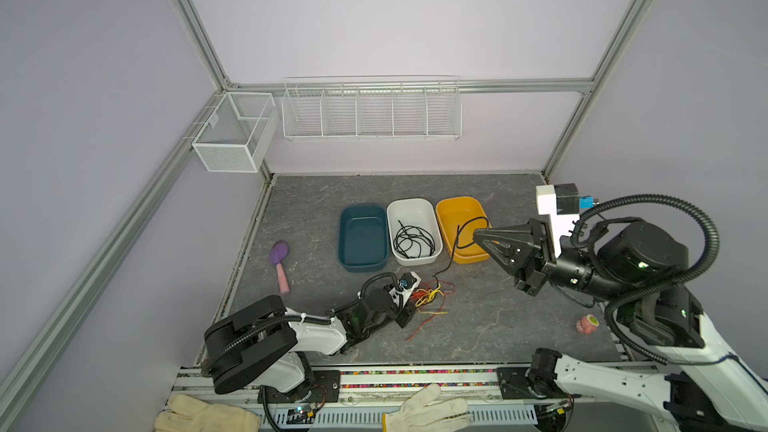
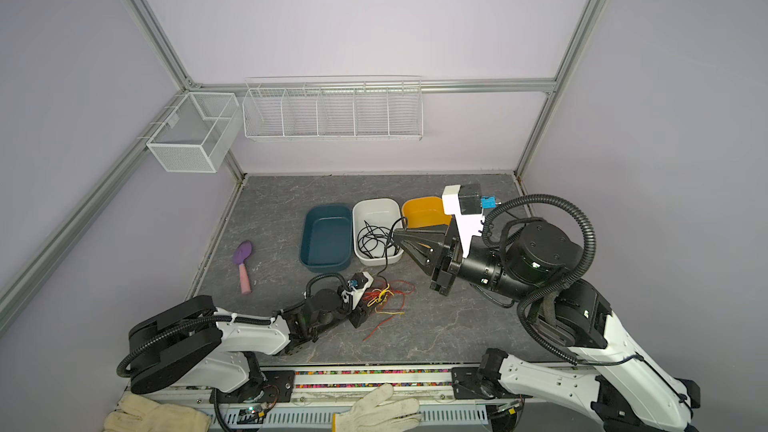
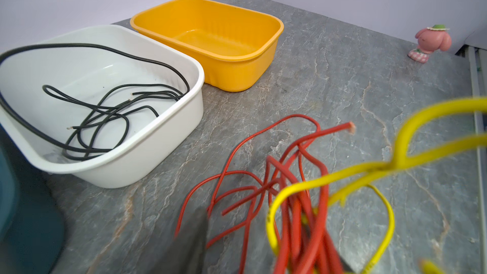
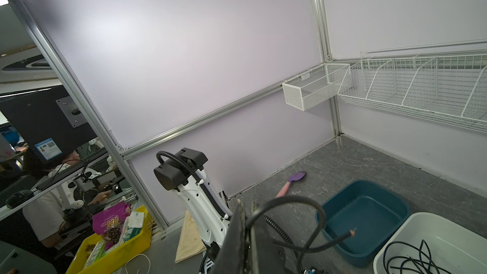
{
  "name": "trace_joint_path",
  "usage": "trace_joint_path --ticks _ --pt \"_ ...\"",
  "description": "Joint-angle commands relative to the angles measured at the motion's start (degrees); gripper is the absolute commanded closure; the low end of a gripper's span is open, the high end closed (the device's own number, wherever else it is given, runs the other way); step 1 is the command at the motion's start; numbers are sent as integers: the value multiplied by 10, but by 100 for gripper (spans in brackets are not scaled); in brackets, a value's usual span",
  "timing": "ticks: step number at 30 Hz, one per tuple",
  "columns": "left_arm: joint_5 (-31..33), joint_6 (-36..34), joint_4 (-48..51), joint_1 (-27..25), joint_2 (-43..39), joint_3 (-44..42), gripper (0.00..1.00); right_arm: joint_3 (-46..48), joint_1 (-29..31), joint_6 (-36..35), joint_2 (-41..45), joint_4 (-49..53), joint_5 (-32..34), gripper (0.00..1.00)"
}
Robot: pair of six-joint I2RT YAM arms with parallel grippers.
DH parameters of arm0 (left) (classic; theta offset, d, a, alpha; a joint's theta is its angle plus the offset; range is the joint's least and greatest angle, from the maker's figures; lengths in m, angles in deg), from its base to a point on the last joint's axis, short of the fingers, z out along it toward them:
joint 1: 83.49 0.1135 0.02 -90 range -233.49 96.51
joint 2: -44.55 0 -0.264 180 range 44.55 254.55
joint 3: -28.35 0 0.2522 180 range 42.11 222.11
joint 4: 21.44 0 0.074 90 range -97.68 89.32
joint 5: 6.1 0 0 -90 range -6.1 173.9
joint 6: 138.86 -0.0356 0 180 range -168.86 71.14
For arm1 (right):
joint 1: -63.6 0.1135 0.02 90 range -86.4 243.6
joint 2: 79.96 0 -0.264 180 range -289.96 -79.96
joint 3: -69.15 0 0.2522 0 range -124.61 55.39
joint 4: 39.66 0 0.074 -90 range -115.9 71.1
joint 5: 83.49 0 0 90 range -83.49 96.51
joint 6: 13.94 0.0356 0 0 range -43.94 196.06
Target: Untangle the cables
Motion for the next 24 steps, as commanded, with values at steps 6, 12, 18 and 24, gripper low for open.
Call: trace_joint_path --ticks 6,12,18,24 --pt "-12 12 -36 -3 1 -11 78 7 -1 4 20 -29 23 93" --pt "-9 12 -38 -3 5 -16 90 12 0 6 33 -27 45 93" --pt "-3 11 -35 -3 0 -24 100 21 -1 9 53 -20 96 93" --pt "1 13 -18 -3 -2 -29 100 23 -1 1 79 1 174 93"
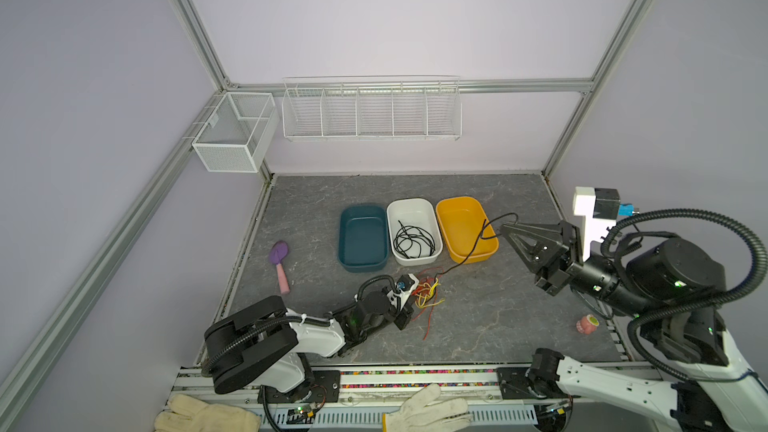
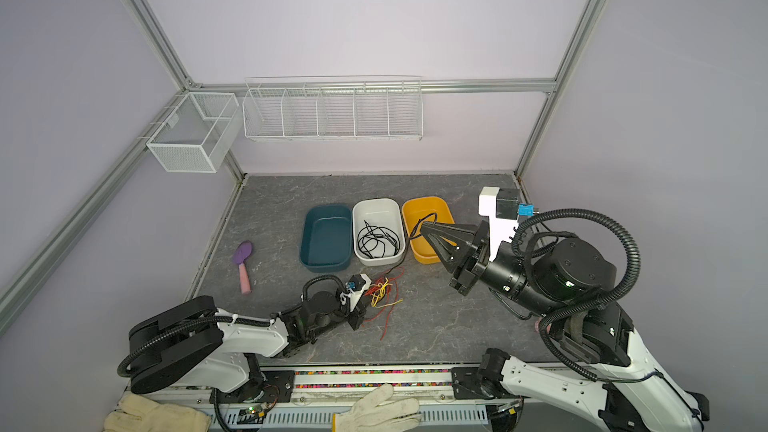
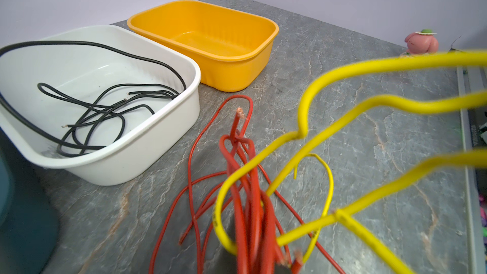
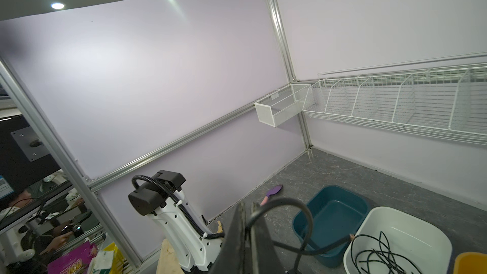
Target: Untangle the cables
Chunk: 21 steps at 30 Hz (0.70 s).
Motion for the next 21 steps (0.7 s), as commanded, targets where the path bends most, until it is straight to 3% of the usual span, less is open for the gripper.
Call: trace_joint_path --ticks 1,9,15,21 --pt "10 2 13 -3 -2 -12 100 2 -1 -6 24 -2 74 93" --pt "24 12 76 -3 -19 -13 100 -32 -1 -47 40 49 187 93" --pt "64 24 108 -3 -35 -7 100 -22 -1 -51 33 53 190 93" --pt "82 20 204 -2 -48 38 99 8 -1 -51 32 44 192 93"
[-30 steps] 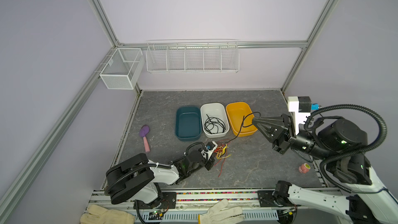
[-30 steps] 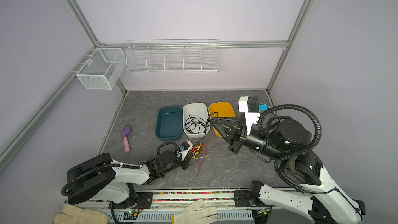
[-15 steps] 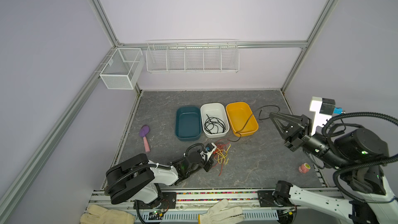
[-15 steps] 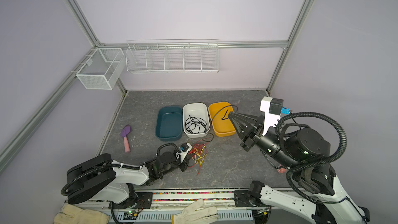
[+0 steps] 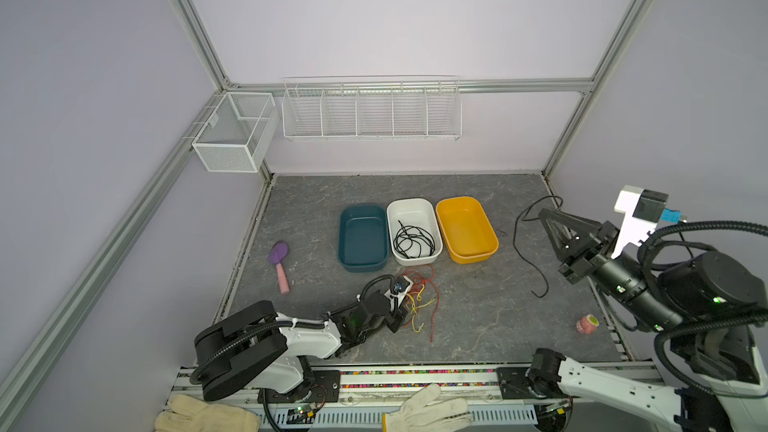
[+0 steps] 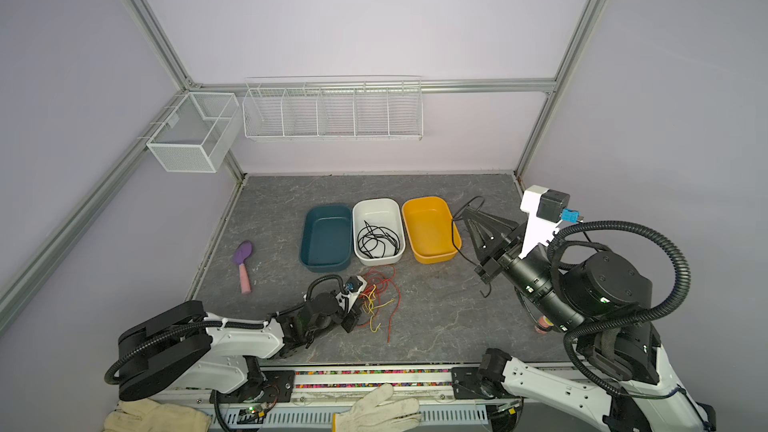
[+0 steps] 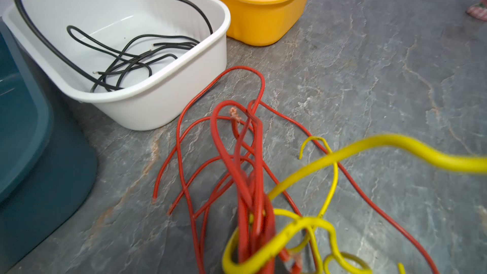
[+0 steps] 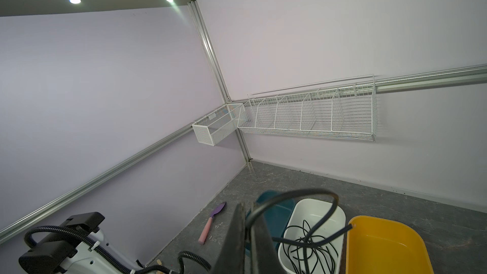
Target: Untangle the cables
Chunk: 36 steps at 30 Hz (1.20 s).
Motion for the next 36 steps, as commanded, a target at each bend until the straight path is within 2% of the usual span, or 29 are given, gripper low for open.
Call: trace_joint_path --ticks 1,6,13,23,29,31,32,36 --pt "18 2 76 -2 -15 38 97 20 -1 -14 -6 -9 12 93" --pt "23 -15 135 -2 -33 64 89 27 -1 -18 -25 -19 -13 93" --pt "26 -30 226 -2 -72 96 71 30 -6 -26 -63 -38 -70 93" --pt "43 -27 358 -2 -200 122 50 15 -40 -45 -121 -50 -138 93" --pt "58 -18 412 -2 -291 133 28 -1 -74 -35 -169 -68 -197 93" --pt "54 -12 418 -2 -317 136 5 -10 -81 -35 -187 -75 -213 93" --pt "55 -10 426 -2 -328 142 0 -16 -85 -35 -197 -78 -221 93" --pt "50 -40 482 -2 -350 179 0 -35 -103 -37 -235 -89 -249 93"
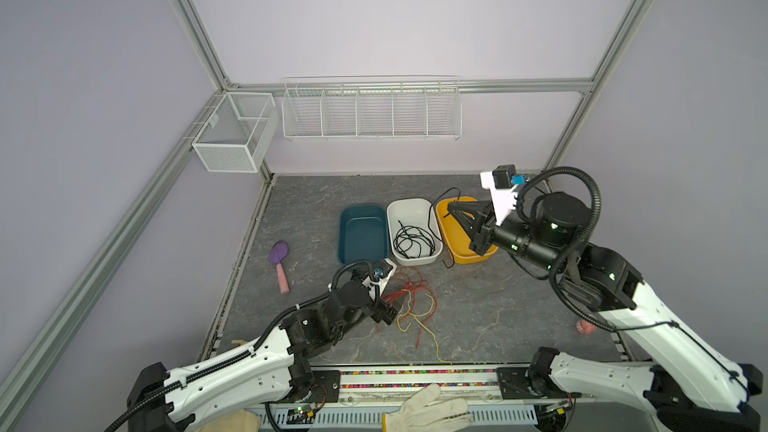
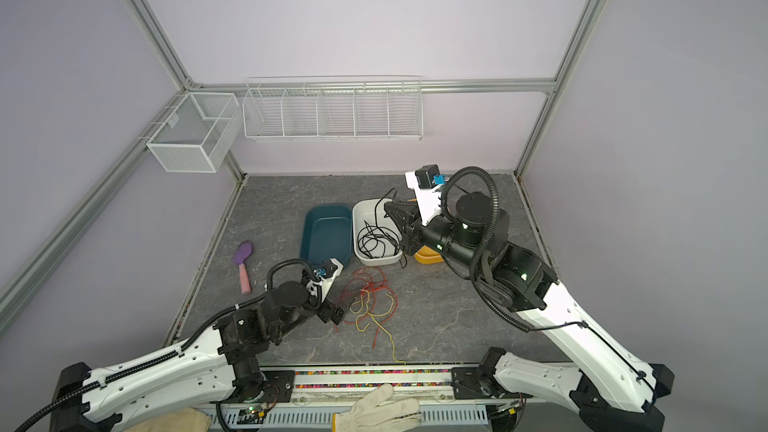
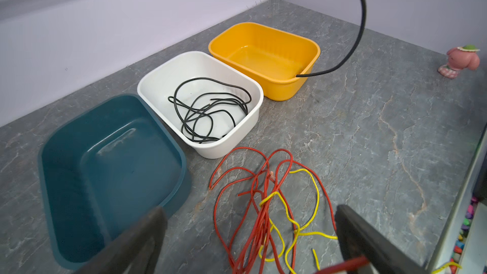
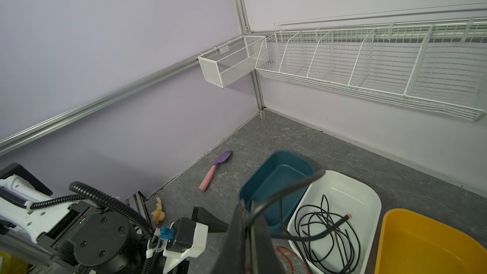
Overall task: Untangle the cables
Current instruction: 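Carry the black wire over the white tub and lower it with the right gripper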
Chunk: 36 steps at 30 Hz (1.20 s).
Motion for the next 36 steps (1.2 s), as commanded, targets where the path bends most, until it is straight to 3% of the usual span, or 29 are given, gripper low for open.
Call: trace_joint_path --ticks 1,8,15,24,36 --pt "3 -27 61 -2 -28 39 1 -23 -17 -7 -22 -35 -45 93" --pt "-4 -149 144 -2 -6 79 1 -28 -64 11 -75 -64 -102 93" --pt "-3 -232 128 -2 27 63 1 -40 -111 32 -138 -97 -179 93" --pt "-1 -232 87 -2 36 9 1 -25 -134 -10 -189 -149 -205 93" --pt "-2 -225 89 -2 55 9 1 -18 -159 -3 -275 -182 -238 93"
